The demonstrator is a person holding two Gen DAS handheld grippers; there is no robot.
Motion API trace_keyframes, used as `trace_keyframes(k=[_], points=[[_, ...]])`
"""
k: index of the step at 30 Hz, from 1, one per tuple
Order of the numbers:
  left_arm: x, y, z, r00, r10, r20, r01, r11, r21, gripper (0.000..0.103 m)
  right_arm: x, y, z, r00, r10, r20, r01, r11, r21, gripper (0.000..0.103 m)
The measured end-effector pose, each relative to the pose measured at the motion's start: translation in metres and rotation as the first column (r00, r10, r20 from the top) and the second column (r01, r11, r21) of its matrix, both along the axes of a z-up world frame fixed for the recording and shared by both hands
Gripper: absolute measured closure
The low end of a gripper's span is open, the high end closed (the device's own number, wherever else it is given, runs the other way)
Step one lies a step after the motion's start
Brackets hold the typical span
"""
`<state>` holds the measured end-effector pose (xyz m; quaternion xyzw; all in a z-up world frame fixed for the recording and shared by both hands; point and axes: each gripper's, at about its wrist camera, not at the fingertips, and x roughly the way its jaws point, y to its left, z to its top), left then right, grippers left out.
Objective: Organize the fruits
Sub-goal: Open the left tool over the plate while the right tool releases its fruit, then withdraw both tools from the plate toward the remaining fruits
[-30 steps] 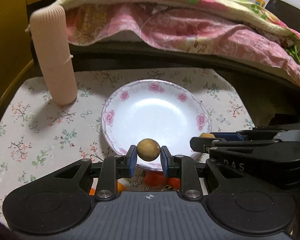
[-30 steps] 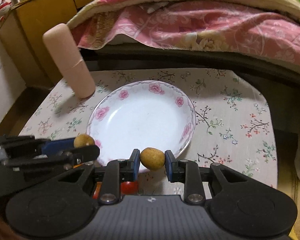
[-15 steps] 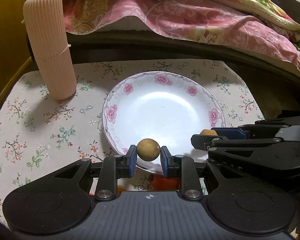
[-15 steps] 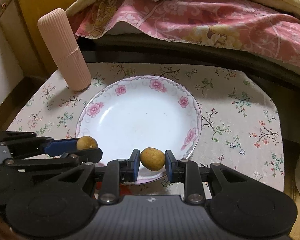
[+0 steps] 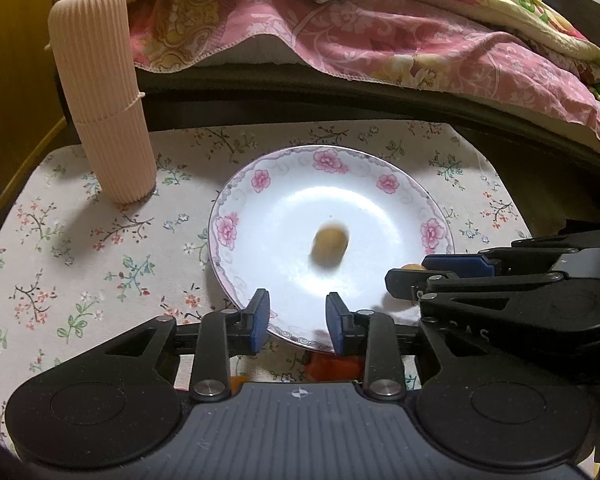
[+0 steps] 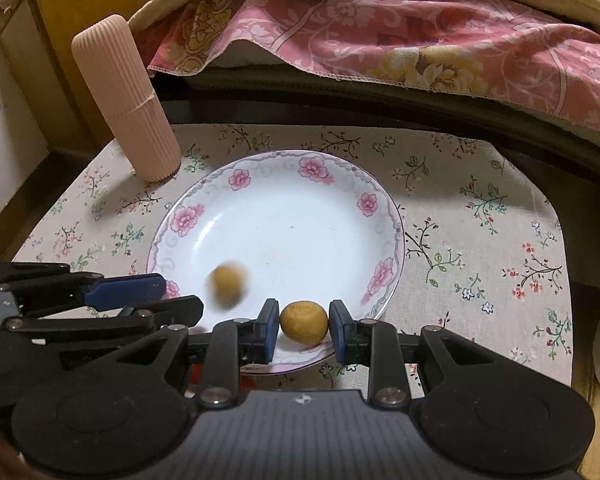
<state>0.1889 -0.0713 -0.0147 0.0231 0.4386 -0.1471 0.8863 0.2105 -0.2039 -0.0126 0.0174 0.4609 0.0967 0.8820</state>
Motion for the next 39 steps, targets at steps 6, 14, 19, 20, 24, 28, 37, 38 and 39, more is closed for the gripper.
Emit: trace_keyframes(k=[6,14,19,20,24,28,37,38,39], points=[[-0.002,0.001,0.001,1.000,0.001,0.000,-0.001,1.000,-0.001,0.051,-0.001,-0.003,0.002,1.000,-0.011,0.013,0.011,1.000,0.001,0.073],[-0.005,0.001,0.002,1.000,-0.011,0.007,0.011,1.000,0.012,0.045,-0.002,-0.010,0.007,0.999,-0.035,0.034,0.035,0.999,0.017,0.068],[-0.008,0.001,0.004,1.000,-0.021,0.013,0.020,0.999,0.027,0.039,-0.005,-0.010,0.010,0.999,-0.030,0.041,0.029,0.999,0.020,0.068],[-0.009,0.002,0.004,1.000,-0.021,0.015,0.021,0.999,0.024,0.039,-0.006,-0.009,0.010,0.999,-0.027,0.043,0.026,0.999,0.018,0.068],[-0.010,0.006,0.005,1.000,-0.020,0.006,0.019,1.000,0.021,0.039,-0.009,-0.010,0.011,0.999,-0.021,0.042,0.020,1.000,0.015,0.068],[-0.012,0.008,0.006,1.000,-0.017,0.006,0.017,1.000,0.020,0.034,-0.011,-0.009,0.012,0.999,-0.018,0.039,0.017,1.000,0.017,0.068],[-0.015,0.010,0.008,1.000,-0.029,-0.011,0.029,0.999,0.026,0.033,-0.016,-0.005,0.012,1.000,0.007,0.030,-0.008,1.000,0.015,0.068],[-0.015,0.010,0.009,1.000,-0.028,-0.012,0.029,0.999,0.025,0.032,-0.016,-0.005,0.012,1.000,0.006,0.029,-0.007,1.000,0.016,0.068],[-0.016,0.011,0.009,1.000,-0.027,-0.013,0.028,0.999,0.023,0.031,-0.017,-0.006,0.012,1.000,0.006,0.028,-0.007,1.000,0.018,0.068]])
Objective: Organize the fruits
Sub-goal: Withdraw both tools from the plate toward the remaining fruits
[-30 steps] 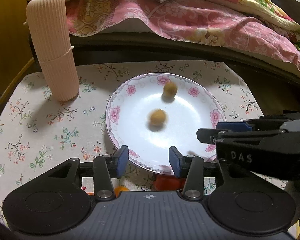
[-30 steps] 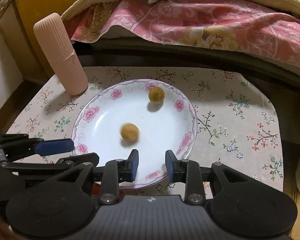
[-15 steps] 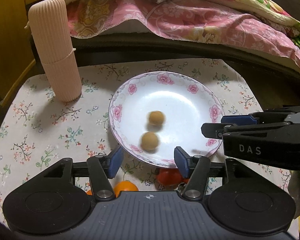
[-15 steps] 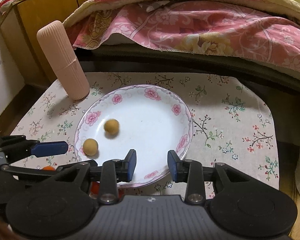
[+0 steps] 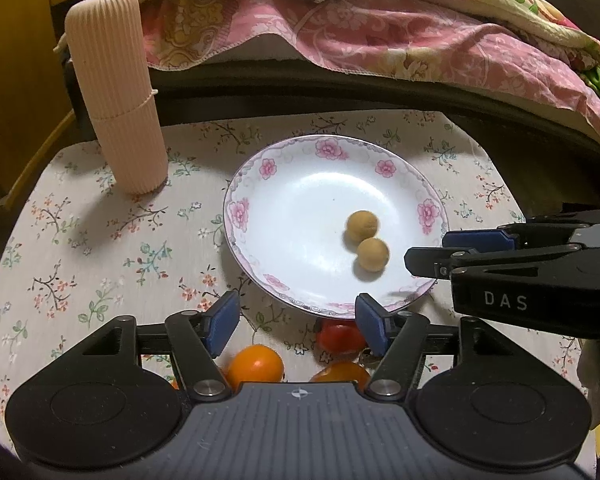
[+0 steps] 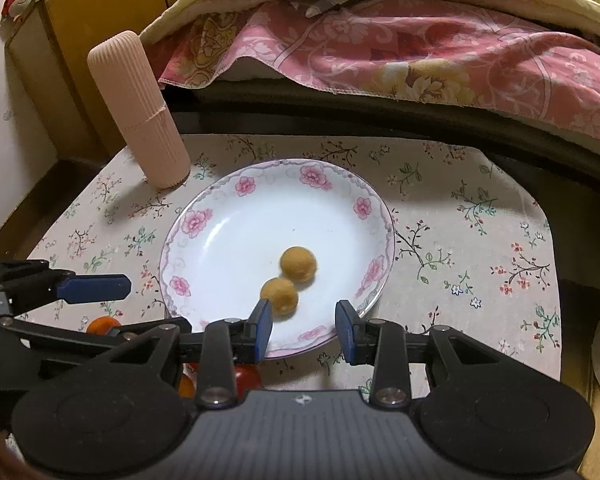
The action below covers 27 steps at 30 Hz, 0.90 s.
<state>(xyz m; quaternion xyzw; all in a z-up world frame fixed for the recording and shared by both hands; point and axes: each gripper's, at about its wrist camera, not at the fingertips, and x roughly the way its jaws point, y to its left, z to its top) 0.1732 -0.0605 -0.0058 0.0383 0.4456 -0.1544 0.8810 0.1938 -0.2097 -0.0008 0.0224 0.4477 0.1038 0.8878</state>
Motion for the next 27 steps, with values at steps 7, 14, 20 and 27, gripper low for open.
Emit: trace_keyframes(k=[7,14,20,27], points=[[-0.003,0.000,0.000,1.000,-0.010,-0.007,0.010,1.000,0.005,0.031,-0.004,-0.001,0.002,1.000,0.004,-0.006,-0.004,1.000,0.012,0.068],[-0.005,0.002,-0.001,1.000,-0.012,-0.018,0.013,1.000,0.008,0.030,-0.008,0.000,0.000,1.000,0.022,-0.019,-0.022,1.000,0.013,0.068],[-0.006,0.004,0.000,1.000,-0.014,-0.023,0.014,1.000,0.002,0.030,-0.012,0.003,-0.001,0.999,0.035,-0.024,-0.035,0.999,0.017,0.068],[-0.009,0.004,0.000,0.999,-0.017,-0.029,0.017,1.000,0.002,0.030,-0.014,0.006,-0.001,0.999,0.045,-0.030,-0.045,0.999,0.020,0.067]])
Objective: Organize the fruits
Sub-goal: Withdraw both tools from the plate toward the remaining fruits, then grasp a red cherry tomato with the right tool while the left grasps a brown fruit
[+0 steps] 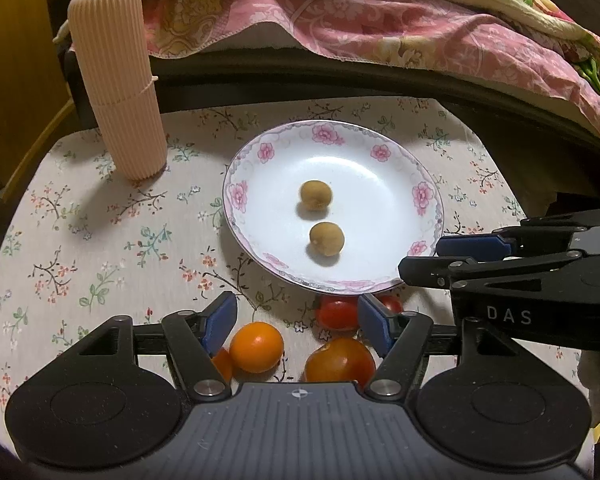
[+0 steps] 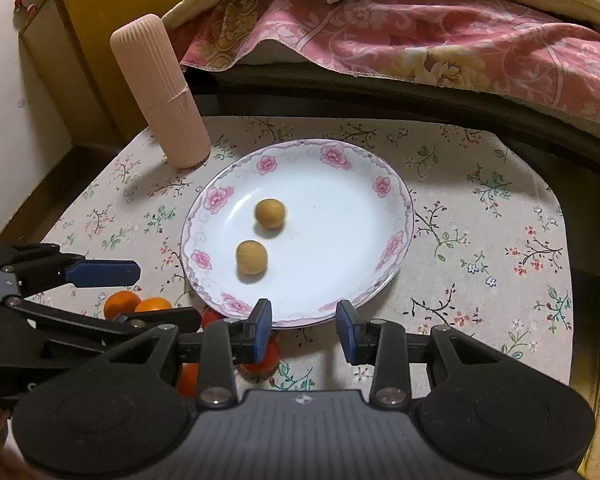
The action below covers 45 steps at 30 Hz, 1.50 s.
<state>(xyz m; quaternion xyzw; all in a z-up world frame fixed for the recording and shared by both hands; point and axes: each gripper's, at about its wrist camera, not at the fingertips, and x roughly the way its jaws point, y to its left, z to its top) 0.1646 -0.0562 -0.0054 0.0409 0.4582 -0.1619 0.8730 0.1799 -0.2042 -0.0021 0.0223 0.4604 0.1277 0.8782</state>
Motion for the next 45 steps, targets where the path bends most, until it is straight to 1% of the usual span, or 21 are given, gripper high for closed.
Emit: trace_keyframes(k=[17,23,28,35,37,39,45], points=[[-0.005,0.003,0.003,1.000,-0.002,-0.009,0.002,1.000,-0.005,0.029,-0.004,0.003,-0.002,1.000,0.017,-0.022,-0.017,1.000,0.010,0.067],[-0.013,0.002,0.004,1.000,-0.007,-0.028,0.008,1.000,0.004,0.029,-0.010,0.005,-0.003,0.999,0.035,-0.034,-0.035,0.999,0.009,0.067],[-0.025,0.007,0.007,1.000,-0.009,-0.030,0.010,1.000,0.010,0.029,-0.018,0.005,-0.004,0.998,0.048,-0.046,-0.047,0.999,0.004,0.067],[-0.045,0.017,0.009,0.999,0.012,-0.040,-0.011,1.000,0.017,0.027,-0.035,0.010,-0.003,0.994,0.084,-0.069,-0.083,0.996,0.008,0.067],[-0.052,0.019,0.008,0.999,0.013,-0.052,-0.012,1.000,0.019,0.026,-0.040,0.011,-0.003,0.992,0.098,-0.078,-0.098,0.995,0.008,0.065],[-0.061,0.020,0.006,0.998,0.008,-0.065,-0.006,1.000,0.025,0.026,-0.045,0.014,-0.005,0.989,0.116,-0.090,-0.116,0.993,0.007,0.060],[-0.081,0.025,0.000,0.996,-0.005,-0.094,0.008,1.000,0.030,0.026,-0.060,0.024,-0.007,0.978,0.185,-0.096,-0.186,0.982,-0.012,0.059]])
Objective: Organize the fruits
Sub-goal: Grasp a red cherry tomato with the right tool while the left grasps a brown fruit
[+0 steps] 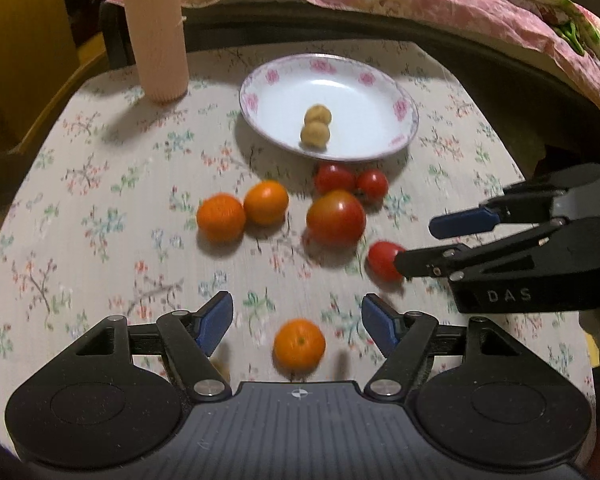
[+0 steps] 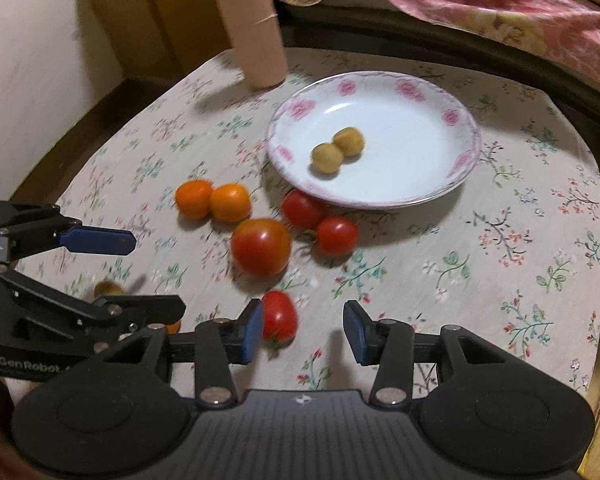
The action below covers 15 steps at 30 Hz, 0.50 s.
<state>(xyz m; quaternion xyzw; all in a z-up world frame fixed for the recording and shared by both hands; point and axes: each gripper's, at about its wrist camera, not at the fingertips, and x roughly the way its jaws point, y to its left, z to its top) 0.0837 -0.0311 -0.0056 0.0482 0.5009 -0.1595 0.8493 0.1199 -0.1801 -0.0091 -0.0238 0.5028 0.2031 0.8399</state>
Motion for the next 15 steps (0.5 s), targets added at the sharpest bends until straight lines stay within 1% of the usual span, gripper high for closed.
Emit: trace_keyframes(k=[3,5,9,12,15], points=[[-0.006,0.003,-0.004,1.000,-0.004,-0.017,0.004,1.000,0.012,0.025,-0.002,0.005,-0.003,1.000,0.025,-0.003,-0.025,1.000,-0.018,0.059],[-0.012,0.009,-0.004,1.000,-0.001,-0.013,0.002,1.000,0.019,0.025,-0.003,0.007,-0.004,0.999,0.034,-0.002,-0.034,0.999,-0.027,0.059],[-0.019,0.027,-0.004,0.999,0.039,-0.017,-0.038,0.999,0.019,0.024,-0.003,0.008,-0.004,0.999,0.045,0.002,-0.045,0.998,-0.032,0.059],[-0.019,0.038,-0.009,0.997,0.075,-0.026,-0.074,0.997,0.038,0.024,-0.001,0.010,-0.006,0.999,0.047,-0.003,-0.047,0.998,-0.038,0.059],[-0.018,0.044,-0.012,0.996,0.090,-0.026,-0.089,0.995,0.046,0.024,-0.001,0.013,-0.008,0.998,0.055,-0.005,-0.055,0.997,-0.046,0.059]])
